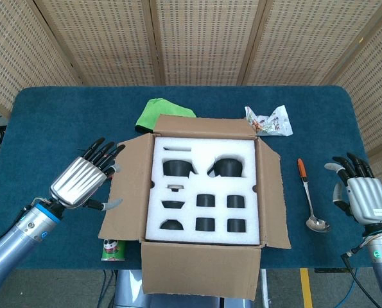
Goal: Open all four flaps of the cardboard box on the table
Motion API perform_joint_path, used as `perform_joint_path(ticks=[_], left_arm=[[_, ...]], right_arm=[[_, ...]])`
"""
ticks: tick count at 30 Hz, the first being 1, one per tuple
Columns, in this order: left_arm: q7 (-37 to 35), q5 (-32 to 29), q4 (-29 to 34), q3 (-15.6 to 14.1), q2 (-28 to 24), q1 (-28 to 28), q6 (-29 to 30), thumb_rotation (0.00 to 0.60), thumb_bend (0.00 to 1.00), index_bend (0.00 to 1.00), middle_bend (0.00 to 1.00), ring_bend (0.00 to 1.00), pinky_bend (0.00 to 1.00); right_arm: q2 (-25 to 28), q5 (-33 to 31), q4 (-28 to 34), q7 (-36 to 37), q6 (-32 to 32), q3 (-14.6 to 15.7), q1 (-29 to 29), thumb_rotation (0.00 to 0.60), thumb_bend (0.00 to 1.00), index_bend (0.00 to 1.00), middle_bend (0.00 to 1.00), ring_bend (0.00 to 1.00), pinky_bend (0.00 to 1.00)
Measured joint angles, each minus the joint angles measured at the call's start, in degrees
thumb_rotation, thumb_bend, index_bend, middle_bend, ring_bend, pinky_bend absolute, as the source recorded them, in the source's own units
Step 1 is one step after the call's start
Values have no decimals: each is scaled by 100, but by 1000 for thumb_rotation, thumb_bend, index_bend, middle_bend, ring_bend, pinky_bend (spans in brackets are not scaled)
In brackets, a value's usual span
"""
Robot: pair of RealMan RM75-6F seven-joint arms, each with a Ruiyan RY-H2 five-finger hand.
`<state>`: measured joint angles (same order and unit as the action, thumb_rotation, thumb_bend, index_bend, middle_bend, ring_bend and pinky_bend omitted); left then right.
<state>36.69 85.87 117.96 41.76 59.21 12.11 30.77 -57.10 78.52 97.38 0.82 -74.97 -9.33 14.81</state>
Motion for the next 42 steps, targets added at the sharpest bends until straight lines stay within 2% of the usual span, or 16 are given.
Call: perform_joint_path(ticks=[4, 9, 16, 20, 27, 35, 42], left_arm=[[-308, 227, -158, -296, 93, -42, 535, 116, 244, 232, 0, 0, 0], [-896, 438, -438, -615, 172, -101, 1172, 116, 243, 122, 0, 0, 0], [-1361, 938, -958, -1098, 260, -151, 2162, 117, 240, 78, 0, 0, 0], [-1680, 1095, -1200, -1447, 261, -213, 2692, 168, 239, 63, 0, 0, 0], [-1997, 948, -1310, -1867, 128, -397, 3296, 173, 239, 62, 0, 0, 0], [-2114, 640, -1234, -2283, -121, -590, 3654, 175, 239, 62, 0, 0, 0], [-2320, 424, -1280, -2640, -119, -809, 4164, 173, 240, 62, 0, 0, 0]], right_arm=[[-6, -29, -18, -26, 49, 7, 19, 600, 827, 244, 171, 0, 87], [-12, -52, -21, -61, 92, 18, 33, 600, 827, 236, 171, 0, 86], [-50, -124, -69, -108, 218, 53, 68, 600, 826, 205, 151, 0, 76], [-94, -132, -92, -142, 215, 64, 70, 600, 825, 175, 127, 0, 68], [-182, -178, -108, -297, 117, 62, 43, 600, 813, 156, 105, 0, 62], [-294, -198, -147, -378, -64, 68, -38, 600, 811, 136, 83, 0, 44], [-366, -220, -145, -447, -271, 100, -184, 600, 809, 127, 73, 0, 42]])
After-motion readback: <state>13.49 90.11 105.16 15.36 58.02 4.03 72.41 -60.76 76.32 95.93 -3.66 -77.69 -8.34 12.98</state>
